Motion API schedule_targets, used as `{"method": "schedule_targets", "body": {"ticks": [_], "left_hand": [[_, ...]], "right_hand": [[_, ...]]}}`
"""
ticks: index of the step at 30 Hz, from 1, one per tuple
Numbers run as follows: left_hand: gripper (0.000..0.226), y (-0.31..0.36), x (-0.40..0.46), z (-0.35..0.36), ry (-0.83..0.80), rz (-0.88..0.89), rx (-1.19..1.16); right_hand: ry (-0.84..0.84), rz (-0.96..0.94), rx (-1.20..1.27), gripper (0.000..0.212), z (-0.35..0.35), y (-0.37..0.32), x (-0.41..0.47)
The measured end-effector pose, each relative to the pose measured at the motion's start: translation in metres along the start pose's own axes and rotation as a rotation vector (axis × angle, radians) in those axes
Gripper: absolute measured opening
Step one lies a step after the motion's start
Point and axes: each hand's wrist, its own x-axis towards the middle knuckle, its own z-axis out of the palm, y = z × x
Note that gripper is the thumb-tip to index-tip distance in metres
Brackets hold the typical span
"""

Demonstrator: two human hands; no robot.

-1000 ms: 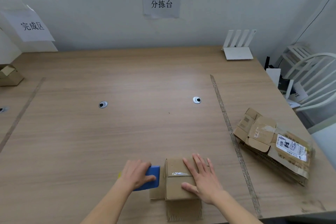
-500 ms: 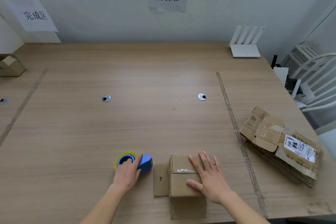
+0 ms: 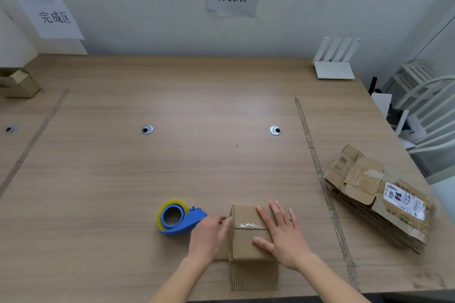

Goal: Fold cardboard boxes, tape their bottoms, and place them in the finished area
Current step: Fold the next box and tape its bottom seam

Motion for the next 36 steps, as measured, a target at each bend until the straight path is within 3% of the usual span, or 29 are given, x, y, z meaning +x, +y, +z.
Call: {"method": "schedule_targets", "body": {"ticks": [3,10,14,18,23,26,32,36], "left_hand": [[0.048,0.022,-0.01,0.016,-0.044,-0.099,-0.101],[0.034,0.037,0.005,0.014,-0.037,-0.192,-0.287],[0.04,0.056,0.032,0.006,-0.084,-0.167,-0.413],[0.044,0.075,0.045,0.01,-0.176,-0.038,-0.506],[0.045,0.069,0.035,0.015,-0.115,0.166,-0.159],[0.046,0.054,0.026,0.016,-0.047,0.201,-0.024],[0.053,0.035,0.031,0.011,-0.123,0.236,0.064],[0.055,0.029,0.038,0.005,-0.208,0.254,0.087]], "right_hand": [[-0.006,0.008,0.026,0.084,0.001,-0.001,-0.002],[-0.084,-0.091,0.246,0.097,-0.018,0.019,-0.009],[-0.071,-0.143,0.25,0.096,-0.027,0.042,-0.029],[0.048,0.019,0.133,0.099,-0.025,0.04,-0.039],[0.146,0.281,0.213,0.09,-0.014,0.003,-0.023],[0.13,0.236,0.314,0.061,-0.011,-0.009,-0.013],[0.135,0.048,0.326,0.061,-0.01,-0.005,-0.018],[0.124,0.038,0.246,0.061,-0.011,-0.008,-0.019]]}}
